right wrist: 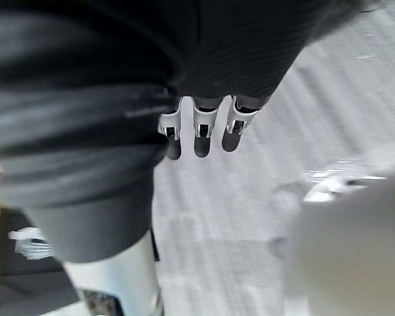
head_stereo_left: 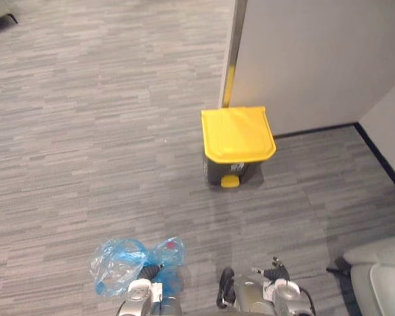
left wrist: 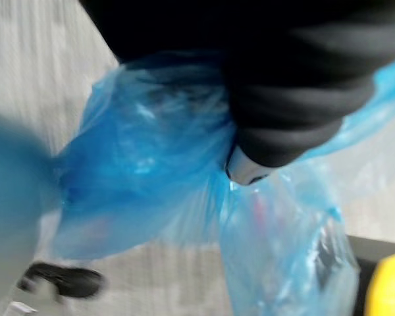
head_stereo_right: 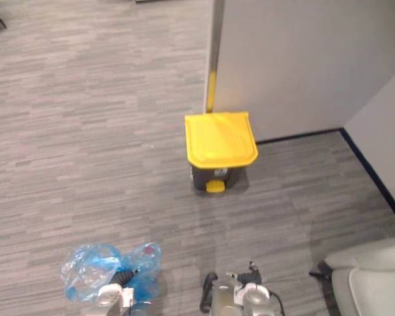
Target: Gather rubbish on tea table into small bin, then transfer packed bag to large trash can.
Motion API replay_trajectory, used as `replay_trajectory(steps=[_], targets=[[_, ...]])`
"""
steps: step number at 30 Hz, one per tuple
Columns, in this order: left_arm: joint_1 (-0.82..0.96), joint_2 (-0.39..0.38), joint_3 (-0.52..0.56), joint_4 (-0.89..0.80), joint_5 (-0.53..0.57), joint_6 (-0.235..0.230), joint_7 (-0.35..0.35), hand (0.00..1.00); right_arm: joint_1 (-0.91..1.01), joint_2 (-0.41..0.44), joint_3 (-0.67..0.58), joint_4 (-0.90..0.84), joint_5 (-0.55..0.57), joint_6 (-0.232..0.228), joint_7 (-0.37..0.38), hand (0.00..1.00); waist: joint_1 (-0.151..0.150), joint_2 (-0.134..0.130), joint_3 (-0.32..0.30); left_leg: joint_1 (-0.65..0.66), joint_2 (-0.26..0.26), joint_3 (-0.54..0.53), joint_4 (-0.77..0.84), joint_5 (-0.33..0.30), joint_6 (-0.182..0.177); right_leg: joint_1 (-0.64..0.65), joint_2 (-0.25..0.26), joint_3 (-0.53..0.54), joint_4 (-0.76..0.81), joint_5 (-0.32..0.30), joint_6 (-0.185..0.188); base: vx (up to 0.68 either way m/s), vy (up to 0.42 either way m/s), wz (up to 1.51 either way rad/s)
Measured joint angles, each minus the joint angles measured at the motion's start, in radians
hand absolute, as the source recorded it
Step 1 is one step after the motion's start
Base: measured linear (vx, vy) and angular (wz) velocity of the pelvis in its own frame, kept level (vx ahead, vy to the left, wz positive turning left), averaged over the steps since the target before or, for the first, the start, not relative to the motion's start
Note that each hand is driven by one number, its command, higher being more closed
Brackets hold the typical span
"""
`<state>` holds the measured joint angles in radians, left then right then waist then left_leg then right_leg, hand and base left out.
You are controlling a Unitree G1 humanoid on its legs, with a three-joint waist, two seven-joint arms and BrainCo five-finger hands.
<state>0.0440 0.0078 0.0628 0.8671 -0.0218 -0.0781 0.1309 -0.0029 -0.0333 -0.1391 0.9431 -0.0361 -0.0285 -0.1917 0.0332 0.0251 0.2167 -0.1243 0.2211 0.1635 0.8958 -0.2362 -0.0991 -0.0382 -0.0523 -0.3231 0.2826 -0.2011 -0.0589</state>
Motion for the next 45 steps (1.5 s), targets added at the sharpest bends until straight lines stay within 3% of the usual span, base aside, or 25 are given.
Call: replay_trajectory(steps=[2, 5, 6, 7, 9, 10, 13, 15, 18, 21, 22, 23, 24, 25, 28, 31, 33, 35, 37, 39, 41, 45], targets=[[-0.001, -0.005, 0.000, -0.033, 0.000, -0.002, -0.003, 1.00, 0.000, 0.012, -0.008, -0.022, 0.005, 0.000, -0.002, 0.00, 0.010, -0.011, 0.004, -0.082, 0.014, 0.014, -0.005, -0.032, 0.014, 0.035, 0.000, 0.012, -0.028, -0.006, 0.006, 0.23, 0.041, -0.23], [-0.006, -0.008, -0.001, -0.038, 0.000, -0.002, -0.005, 1.00, 0.000, 0.032, -0.025, -0.027, 0.009, -0.001, -0.006, 0.00, 0.024, -0.012, 0.002, -0.140, -0.012, 0.019, -0.319, -0.021, 0.036, 0.072, -0.016, 0.029, -0.058, -0.016, 0.047, 0.24, 0.147, -0.15], [-0.004, -0.014, -0.001, -0.034, 0.000, -0.002, -0.005, 1.00, 0.010, 0.029, -0.029, -0.024, 0.010, 0.000, -0.006, 0.00, 0.025, 0.001, -0.007, -0.133, -0.032, 0.010, -0.502, 0.066, 0.028, 0.074, -0.019, 0.034, -0.052, -0.032, 0.078, 0.28, 0.229, -0.11], [-0.003, -0.013, -0.001, -0.031, -0.002, -0.003, -0.006, 1.00, 0.009, 0.026, -0.036, -0.015, 0.010, 0.000, -0.007, 0.00, 0.029, -0.002, -0.005, -0.118, -0.047, 0.004, -0.521, 0.128, 0.025, 0.074, -0.025, 0.053, -0.042, -0.041, 0.097, 0.31, 0.227, -0.08], [-0.008, 0.015, -0.005, -0.019, -0.001, -0.002, -0.004, 1.00, 0.013, 0.045, -0.036, 0.014, 0.015, 0.007, -0.007, 0.00, 0.029, -0.054, -0.025, -0.090, -0.114, 0.043, -0.567, 0.123, 0.054, 0.079, -0.079, 0.103, -0.074, -0.042, 0.131, 0.30, 0.199, -0.04], [-0.010, 0.017, -0.005, -0.008, -0.001, -0.001, -0.004, 1.00, 0.013, 0.044, -0.038, 0.016, 0.015, 0.009, -0.007, 0.00, 0.033, -0.055, -0.025, -0.083, -0.123, 0.052, -0.558, 0.107, 0.061, 0.090, -0.090, 0.110, -0.073, -0.041, 0.138, 0.30, 0.185, -0.14], [-0.007, 0.018, -0.005, 0.014, -0.001, -0.001, 0.000, 1.00, 0.008, 0.035, -0.038, 0.013, 0.013, 0.008, -0.005, 0.00, 0.032, -0.048, -0.020, -0.005, -0.157, 0.094, -0.552, 0.034, 0.085, 0.055, -0.149, 0.167, 0.116, -0.061, 0.177, 0.28, 0.199, -0.33], [0.009, 0.030, -0.010, 0.018, -0.001, 0.000, 0.002, 1.00, 0.013, 0.045, -0.036, 0.007, 0.006, 0.005, -0.003, 0.00, 0.023, -0.049, -0.025, 0.066, -0.176, 0.114, -0.572, 0.005, 0.102, -0.058, -0.196, 0.206, 0.410, -0.032, 0.195, 0.23, 0.137, -0.12], [0.009, 0.050, -0.017, 0.022, -0.001, 0.002, 0.003, 1.00, 0.009, 0.045, -0.034, 0.011, 0.004, 0.002, -0.002, 0.00, 0.022, -0.049, -0.025, 0.115, -0.178, 0.105, -0.599, -0.012, 0.109, -0.131, -0.195, 0.186, 0.524, -0.079, 0.174, 0.21, 0.005, 0.08], [0.016, 0.055, -0.014, 0.030, -0.001, 0.003, 0.003, 1.00, 0.000, 0.036, -0.033, 0.014, 0.004, 0.000, -0.002, 0.00, 0.019, -0.039, -0.022, 0.177, -0.147, 0.097, -0.660, -0.009, 0.091, -0.189, -0.133, 0.116, 0.381, -0.111, 0.134, 0.23, -0.098, 0.09], [0.016, 0.058, -0.012, 0.031, -0.001, 0.003, 0.003, 1.00, -0.003, 0.035, -0.032, 0.014, 0.004, -0.001, -0.003, 0.00, 0.018, -0.037, -0.021, 0.192, -0.136, 0.093, -0.675, -0.005, 0.081, -0.211, -0.104, 0.112, 0.289, -0.093, 0.120, 0.25, -0.161, 0.14], [0.017, 0.062, -0.012, 0.034, -0.001, 0.002, 0.003, 1.00, -0.004, 0.036, -0.028, 0.015, 0.004, 0.000, -0.003, 0.00, 0.015, -0.044, -0.024, 0.198, -0.137, 0.080, -0.683, -0.006, 0.063, -0.223, -0.084, 0.122, 0.169, -0.028, 0.113, 0.26, -0.181, 0.35], [0.017, 0.069, -0.012, 0.051, -0.001, 0.002, 0.003, 1.00, -0.001, 0.029, -0.025, 0.017, 0.005, -0.001, -0.002, 0.00, 0.002, -0.058, -0.024, 0.202, -0.144, 0.053, -0.681, -0.011, 0.046, -0.213, -0.068, 0.133, 0.100, 0.086, 0.058, 0.29, -0.188, 0.25], [0.006, 0.055, -0.012, 0.070, -0.001, 0.004, 0.001, 1.00, -0.011, 0.013, -0.026, 0.027, -0.002, 0.000, -0.003, 0.00, 0.002, -0.027, -0.024, 0.199, -0.118, 0.025, -0.685, -0.014, 0.029, -0.196, -0.042, 0.120, 0.093, 0.106, 0.044, 0.27, -0.171, 0.09], [0.003, 0.030, -0.011, 0.077, -0.001, 0.003, 0.000, 1.00, -0.018, -0.003, -0.045, 0.051, -0.002, 0.003, -0.003, 0.00, -0.003, -0.011, -0.018, 0.237, -0.098, -0.015, -0.718, 0.013, 0.008, -0.168, -0.021, 0.107, 0.097, 0.064, 0.027, 0.26, -0.189, 0.00], [-0.014, 0.005, -0.009, 0.074, 0.000, 0.001, -0.005, 1.00, 0.009, 0.005, -0.064, 0.050, 0.004, 0.001, -0.004, 0.00, -0.010, -0.019, -0.014, 0.208, -0.074, -0.040, -0.592, 0.015, -0.003, -0.090, -0.018, 0.062, 0.056, 0.037, 0.027, 0.15, -0.121, 0.44], [-0.016, -0.014, -0.004, 0.042, 0.000, 0.001, -0.007, 1.00, 0.018, 0.012, -0.063, 0.045, 0.009, -0.001, -0.004, 0.00, -0.001, -0.019, -0.014, 0.086, -0.025, -0.031, -0.309, 0.015, -0.015, -0.024, -0.006, 0.040, 0.003, 0.033, 0.022, 0.07, -0.040, 0.28], [-0.013, -0.025, -0.004, 0.022, 0.000, 0.001, -0.008, 1.00, 0.026, 0.018, -0.062, 0.021, 0.017, 0.000, -0.004, 0.00, 0.014, -0.009, -0.018, 0.047, 0.015, 0.006, -0.198, -0.003, 0.004, 0.004, 0.006, 0.037, -0.009, 0.027, 0.015, 0.10, 0.032, -0.06], [-0.014, -0.026, -0.004, 0.022, -0.001, 0.002, -0.008, 1.00, 0.021, 0.031, -0.064, 0.009, 0.019, -0.001, -0.004, 0.00, 0.015, -0.013, -0.020, 0.022, 0.021, 0.045, -0.238, -0.033, 0.010, 0.005, -0.002, 0.046, -0.010, 0.027, 0.019, 0.09, 0.073, -0.08], [-0.021, -0.028, -0.006, 0.027, 0.000, 0.003, -0.009, 1.00, 0.019, 0.029, -0.069, 0.011, 0.037, -0.002, -0.004, 0.00, 0.016, 0.001, -0.028, 0.028, -0.007, 0.043, -0.474, -0.001, 0.005, -0.003, -0.006, 0.060, -0.010, 0.035, 0.054, 0.06, 0.149, -0.15], [-0.021, -0.019, -0.021, 0.043, 0.000, 0.003, -0.009, 1.00, 0.021, 0.033, -0.079, 0.017, 0.038, 0.001, -0.004, 0.00, 0.016, -0.019, -0.038, 0.081, -0.051, 0.046, -0.585, 0.016, 0.004, -0.005, -0.017, 0.091, -0.047, 0.057, 0.083, 0.08, 0.139, -0.06], [-0.020, 0.009, -0.029, 0.069, 0.001, 0.003, -0.008, 1.00, 0.028, 0.035, -0.085, 0.019, 0.038, 0.001, -0.004, 0.00, 0.015, -0.023, -0.046, 0.127, -0.102, 0.080, -0.656, 0.038, 0.026, 0.024, -0.045, 0.134, -0.124, 0.101, 0.111, 0.05, 0.146, -0.21]])
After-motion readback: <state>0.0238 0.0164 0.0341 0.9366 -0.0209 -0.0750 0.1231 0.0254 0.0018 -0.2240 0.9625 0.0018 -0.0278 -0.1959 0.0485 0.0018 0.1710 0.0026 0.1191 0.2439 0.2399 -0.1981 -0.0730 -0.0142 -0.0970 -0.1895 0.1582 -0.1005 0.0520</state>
